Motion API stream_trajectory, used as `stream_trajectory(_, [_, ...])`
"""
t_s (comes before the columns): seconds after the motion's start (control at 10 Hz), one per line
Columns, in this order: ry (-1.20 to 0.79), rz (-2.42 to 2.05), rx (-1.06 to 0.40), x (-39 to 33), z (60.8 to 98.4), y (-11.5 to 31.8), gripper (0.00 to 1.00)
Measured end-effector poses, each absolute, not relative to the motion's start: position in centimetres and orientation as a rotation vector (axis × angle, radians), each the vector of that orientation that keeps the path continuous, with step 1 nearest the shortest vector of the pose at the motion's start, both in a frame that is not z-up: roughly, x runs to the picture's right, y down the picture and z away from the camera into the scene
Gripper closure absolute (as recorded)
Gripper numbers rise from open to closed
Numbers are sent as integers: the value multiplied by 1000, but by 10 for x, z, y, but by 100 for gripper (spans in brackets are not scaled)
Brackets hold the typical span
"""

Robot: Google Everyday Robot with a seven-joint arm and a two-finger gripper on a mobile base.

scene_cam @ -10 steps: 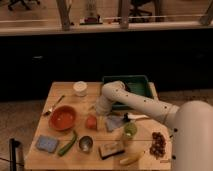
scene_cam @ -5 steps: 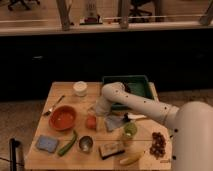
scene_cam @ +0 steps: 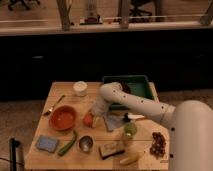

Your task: Place apple in paper cup

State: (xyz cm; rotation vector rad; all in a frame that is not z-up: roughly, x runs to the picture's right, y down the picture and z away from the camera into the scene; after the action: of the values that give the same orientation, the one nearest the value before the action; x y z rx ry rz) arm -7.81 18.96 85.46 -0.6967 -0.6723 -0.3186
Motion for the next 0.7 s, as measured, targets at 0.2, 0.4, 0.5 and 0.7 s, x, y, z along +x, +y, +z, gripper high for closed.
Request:
stream_trajectory(0.2, [-668,-321,-693,-76,852,187,89])
stream_trajectory(0.4, [-664,-323,-683,-73,845,182,100])
stream_trajectory(0.5, [-667,-320,-676,-71,842,181,100])
stream_trajectory(0.7, [-673,-308,-647,-63,833,174,100])
